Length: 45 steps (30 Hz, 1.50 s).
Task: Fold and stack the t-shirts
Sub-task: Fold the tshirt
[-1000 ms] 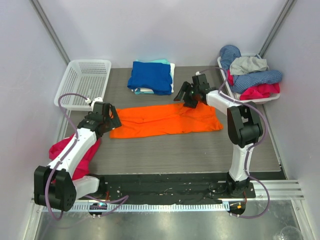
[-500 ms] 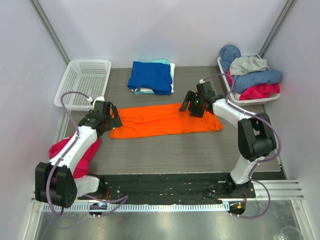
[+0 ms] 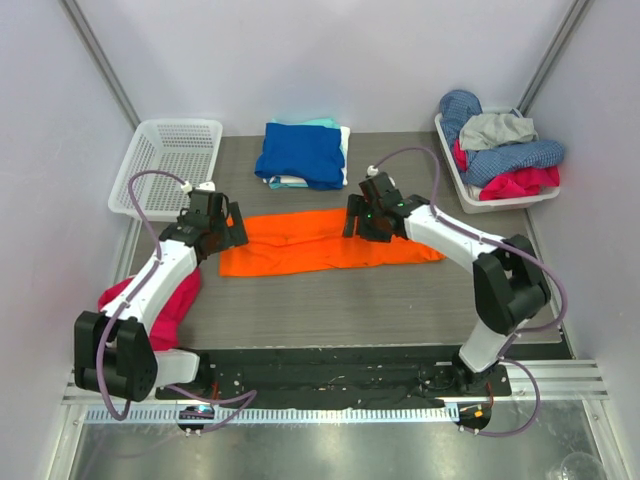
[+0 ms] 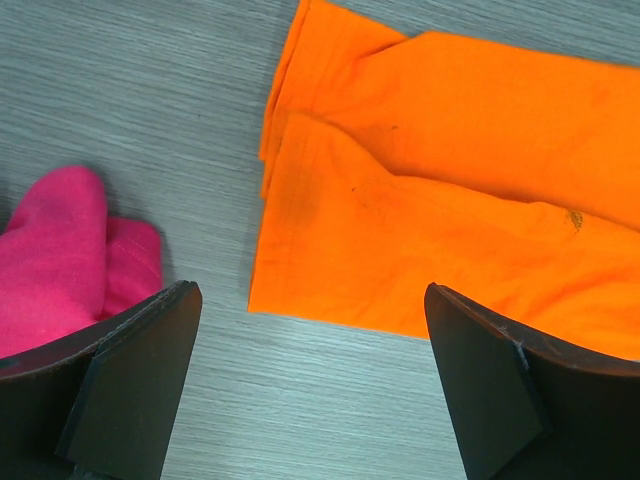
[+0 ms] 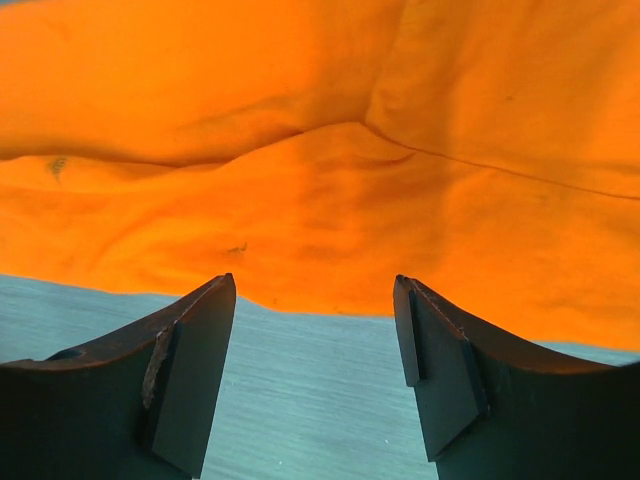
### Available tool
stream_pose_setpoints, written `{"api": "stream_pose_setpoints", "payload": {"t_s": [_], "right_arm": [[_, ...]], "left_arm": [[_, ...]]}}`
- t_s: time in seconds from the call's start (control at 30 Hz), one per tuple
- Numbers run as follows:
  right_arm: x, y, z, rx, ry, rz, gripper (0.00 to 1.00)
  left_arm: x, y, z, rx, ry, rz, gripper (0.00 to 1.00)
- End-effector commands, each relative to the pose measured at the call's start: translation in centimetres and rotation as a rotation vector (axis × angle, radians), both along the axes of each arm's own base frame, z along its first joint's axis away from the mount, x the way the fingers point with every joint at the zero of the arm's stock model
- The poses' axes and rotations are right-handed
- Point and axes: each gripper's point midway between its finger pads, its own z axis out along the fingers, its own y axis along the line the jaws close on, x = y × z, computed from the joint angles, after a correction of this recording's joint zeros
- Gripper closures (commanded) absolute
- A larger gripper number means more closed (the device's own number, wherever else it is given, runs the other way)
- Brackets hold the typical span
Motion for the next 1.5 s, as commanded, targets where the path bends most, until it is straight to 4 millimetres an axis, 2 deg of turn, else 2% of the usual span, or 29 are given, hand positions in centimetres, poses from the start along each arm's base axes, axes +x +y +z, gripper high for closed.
{"api": "stream_pose_setpoints", "payload": {"t_s": [0.0,0.1,0.17,0.2,0.23,0.3,0.47,0.53,0.57,0.6,0.67,0.7,0.73,0.77,0.83,0.87,0.9,1.0,1.03,1.07,1.13,1.17,1.2,1.27,1.37,1.47], "right_arm": [[1.6,1.6,0.6,-0.061,-0.047,-0.034,0.27],[2.1,2.9,0.9,-0.058,-0.053,-0.067,0.27],[2.2,2.1,1.0,-0.092,-0.051,-0.121,0.27],[2.2,1.7,1.0,-0.094,-0.05,-0.166,0.26],[2.2,1.0,1.5,-0.107,-0.07,-0.196,0.25],[1.8,0.2,1.4,-0.114,-0.069,-0.222,0.25],[0.7,1.0,0.6,-0.091,-0.029,-0.204,0.25],[0.3,2.4,0.6,-0.094,-0.035,-0.179,0.25],[0.1,2.9,0.0,-0.107,-0.023,-0.167,0.25],[0.4,3.9,0.5,-0.099,-0.034,-0.153,0.25],[-0.3,6.2,0.6,-0.104,-0.037,-0.1,0.25],[0.3,7.6,0.7,-0.102,-0.043,-0.083,0.25],[-0.6,9.1,0.7,-0.11,-0.041,-0.046,0.25],[-0.1,10.7,1.9,-0.093,-0.067,-0.027,0.25],[-0.9,12.9,0.7,-0.118,-0.05,0.019,0.25],[-0.6,14.2,1.5,-0.099,-0.069,0.029,0.25],[-0.9,15.1,0.5,-0.111,-0.059,0.045,0.25],[-1.4,18.2,0.7,-0.092,-0.077,0.102,0.25],[-1.4,18.7,-0.4,-0.107,-0.063,0.114,0.25],[-1.4,19.6,-0.2,-0.096,-0.074,0.124,0.25],[-1.1,20.2,-1.2,-0.105,-0.072,0.143,0.25],[-1.0,20.8,-1.1,-0.095,-0.078,0.151,0.25],[-0.8,21.1,-1.1,-0.093,-0.083,0.159,0.25],[-0.4,21.8,-1.7,-0.085,-0.097,0.183,0.25],[-0.1,22.2,-3.1,-0.102,-0.096,0.212,0.25],[-0.9,22.0,-4.7,-0.12,-0.06,0.242,0.25]], "left_arm": [[0.2,0.0,2.0,0.011,-0.059,-0.025,0.0],[0.8,0.0,2.4,0.022,-0.065,-0.041,0.0],[1.3,-0.5,1.8,0.025,-0.044,-0.082,0.0],[2.1,-0.9,2.3,0.019,-0.058,-0.098,0.0],[2.5,-1.3,2.1,0.013,-0.052,-0.125,0.0],[3.9,-1.6,1.6,0.034,-0.031,-0.152,0.0],[6.0,-1.4,1.2,0.075,0.002,-0.147,0.0],[6.4,-1.4,2.0,0.071,-0.02,-0.139,0.0],[6.4,-1.2,2.3,0.073,-0.029,-0.13,0.0],[6.4,-1.0,2.9,0.078,-0.036,-0.117,0.0],[6.3,-0.6,3.7,0.07,-0.045,-0.102,0.0],[6.5,-0.2,4.6,0.063,-0.061,-0.092,0.0],[6.6,0.1,5.0,0.066,-0.065,-0.087,0.0],[6.7,0.4,5.7,0.067,-0.072,-0.079,0.0],[6.9,1.9,6.5,0.063,-0.082,-0.038,0.0],[7.0,2.3,6.9,0.053,-0.087,-0.028,0.0],[7.0,3.4,7.1,0.041,-0.092,0.001,0.0],[7.0,4.9,7.5,0.006,-0.103,0.039,0.0],[7.0,5.0,7.4,-0.003,-0.101,0.041,0.0],[6.8,5.2,7.3,-0.008,-0.101,0.045,0.0],[6.6,5.0,7.3,-0.015,-0.104,0.039,0.0],[6.4,5.0,7.1,-0.019,-0.101,0.039,0.0],[6.3,6.0,7.2,-0.021,-0.108,0.065,0.0],[6.1,5.8,6.8,-0.032,-0.104,0.062,0.0],[6.0,5.6,6.5,-0.041,-0.096,0.058,0.0],[5.9,5.5,6.3,-0.042,-0.093,0.054,0.0]]}}
